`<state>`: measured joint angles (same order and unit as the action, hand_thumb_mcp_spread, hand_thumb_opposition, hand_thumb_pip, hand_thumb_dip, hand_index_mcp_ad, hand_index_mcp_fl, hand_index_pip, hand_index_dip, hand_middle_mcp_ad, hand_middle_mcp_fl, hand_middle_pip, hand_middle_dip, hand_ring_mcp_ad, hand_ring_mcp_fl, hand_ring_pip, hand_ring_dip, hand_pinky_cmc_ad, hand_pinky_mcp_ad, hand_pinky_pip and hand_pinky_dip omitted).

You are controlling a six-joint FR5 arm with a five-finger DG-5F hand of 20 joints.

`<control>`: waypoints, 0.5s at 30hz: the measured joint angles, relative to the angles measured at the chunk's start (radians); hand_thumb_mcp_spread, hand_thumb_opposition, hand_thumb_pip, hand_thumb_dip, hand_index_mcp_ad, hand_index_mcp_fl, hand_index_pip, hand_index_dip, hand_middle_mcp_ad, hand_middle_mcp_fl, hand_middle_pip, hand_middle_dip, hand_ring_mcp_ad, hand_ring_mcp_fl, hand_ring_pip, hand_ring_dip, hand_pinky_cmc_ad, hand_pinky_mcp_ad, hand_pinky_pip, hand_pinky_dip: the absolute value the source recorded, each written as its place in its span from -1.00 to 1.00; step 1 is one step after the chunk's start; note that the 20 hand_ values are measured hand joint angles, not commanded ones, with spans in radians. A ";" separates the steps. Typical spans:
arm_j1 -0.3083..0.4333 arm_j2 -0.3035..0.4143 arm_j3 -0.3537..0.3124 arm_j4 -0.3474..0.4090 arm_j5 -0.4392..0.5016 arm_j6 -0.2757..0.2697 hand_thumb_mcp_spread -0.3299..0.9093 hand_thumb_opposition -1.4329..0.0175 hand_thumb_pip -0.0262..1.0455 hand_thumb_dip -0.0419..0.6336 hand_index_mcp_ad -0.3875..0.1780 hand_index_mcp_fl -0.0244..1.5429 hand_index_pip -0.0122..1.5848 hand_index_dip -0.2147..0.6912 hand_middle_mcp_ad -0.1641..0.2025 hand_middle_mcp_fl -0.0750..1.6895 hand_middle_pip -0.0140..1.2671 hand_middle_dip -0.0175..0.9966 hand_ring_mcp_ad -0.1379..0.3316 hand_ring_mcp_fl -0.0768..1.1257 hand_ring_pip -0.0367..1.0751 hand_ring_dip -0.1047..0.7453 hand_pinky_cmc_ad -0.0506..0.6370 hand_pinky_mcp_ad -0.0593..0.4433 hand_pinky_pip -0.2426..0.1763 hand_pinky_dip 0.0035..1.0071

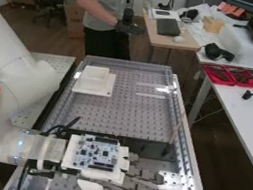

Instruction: Grab the paper clip and place it in the clear container

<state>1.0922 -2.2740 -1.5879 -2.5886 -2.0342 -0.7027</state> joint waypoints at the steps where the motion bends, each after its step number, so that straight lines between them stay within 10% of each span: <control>1: 0.000 0.000 0.000 0.000 0.000 0.000 0.21 -0.19 0.50 0.02 -0.12 -0.65 0.96 -0.33 0.12 -0.85 -0.78 -0.59 0.08 -0.87 -0.76 -0.49 0.09 0.28 0.03 -0.62; 15: 0.002 0.002 -0.010 0.039 0.005 0.016 0.32 -0.32 0.29 0.01 -0.17 -0.37 0.90 -0.36 0.13 -0.77 -0.78 -0.59 0.09 -0.87 -0.76 -0.49 0.09 0.28 0.16 -0.62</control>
<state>1.0939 -2.2723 -1.5984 -2.5496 -2.0297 -0.6863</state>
